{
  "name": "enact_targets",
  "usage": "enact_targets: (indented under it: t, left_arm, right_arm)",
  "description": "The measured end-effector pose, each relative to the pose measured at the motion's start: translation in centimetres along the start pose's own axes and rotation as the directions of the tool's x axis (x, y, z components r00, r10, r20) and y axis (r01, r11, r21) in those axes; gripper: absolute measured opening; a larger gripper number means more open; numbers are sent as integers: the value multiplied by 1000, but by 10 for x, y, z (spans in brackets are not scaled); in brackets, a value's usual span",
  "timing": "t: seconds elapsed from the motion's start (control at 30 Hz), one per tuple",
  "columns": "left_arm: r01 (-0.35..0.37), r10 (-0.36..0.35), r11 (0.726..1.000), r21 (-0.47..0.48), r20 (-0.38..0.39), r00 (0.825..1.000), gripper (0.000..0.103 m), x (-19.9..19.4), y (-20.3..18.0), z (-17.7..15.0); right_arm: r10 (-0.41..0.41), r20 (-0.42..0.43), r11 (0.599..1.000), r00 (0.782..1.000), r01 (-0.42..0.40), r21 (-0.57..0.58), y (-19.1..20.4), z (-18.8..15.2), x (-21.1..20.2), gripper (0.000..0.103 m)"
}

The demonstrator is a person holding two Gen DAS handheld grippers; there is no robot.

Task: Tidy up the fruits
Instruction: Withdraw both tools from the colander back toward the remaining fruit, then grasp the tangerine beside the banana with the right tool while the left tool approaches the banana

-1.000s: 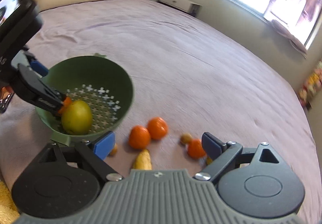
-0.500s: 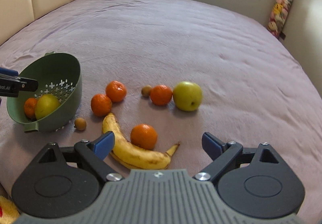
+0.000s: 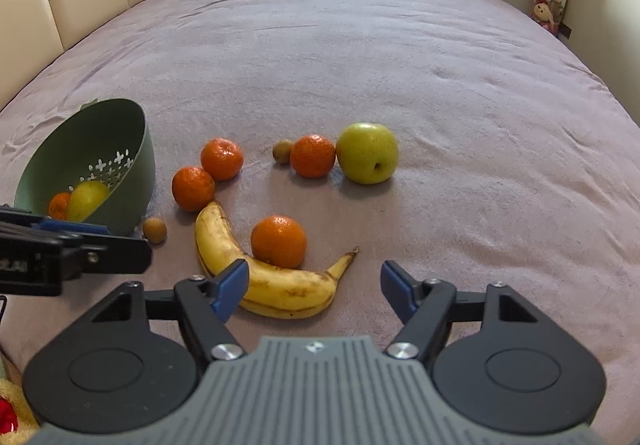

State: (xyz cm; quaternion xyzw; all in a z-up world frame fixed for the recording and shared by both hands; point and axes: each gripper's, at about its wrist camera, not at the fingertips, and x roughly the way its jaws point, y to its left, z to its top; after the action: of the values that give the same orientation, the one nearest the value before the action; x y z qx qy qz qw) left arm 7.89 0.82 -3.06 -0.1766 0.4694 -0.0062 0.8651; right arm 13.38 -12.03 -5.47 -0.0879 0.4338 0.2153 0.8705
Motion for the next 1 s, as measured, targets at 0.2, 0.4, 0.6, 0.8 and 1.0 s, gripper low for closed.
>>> enact_targets:
  t: [0.2,0.4,0.6,0.8,1.0]
  left_arm:
    - [-9,3,995,-101,-55,998,57,19,14,-5]
    - [0,-15,975,-224,-65,998,57,40,26,-5]
    - [24,-49,948,-318,-69,996,58,55,35,-1]
    - [46,-83,931,-362,-89,993,60,66,39,-1]
    - [56,-100,916,-396,-91,991,64,74,43,0]
  right_arm:
    - [-15,-45,1000,999,15,-4,-2,-3,18,55]
    - [-36,-47,997,998,38,61,-14,3,30,54]
    - [-43,-54,999,998,44,11,-7,4,45,54]
    - [-49,-75,996,996,54,67,-19,5,59,53]
    - [-67,-75,996,995,71,58,-17,5,67,57]
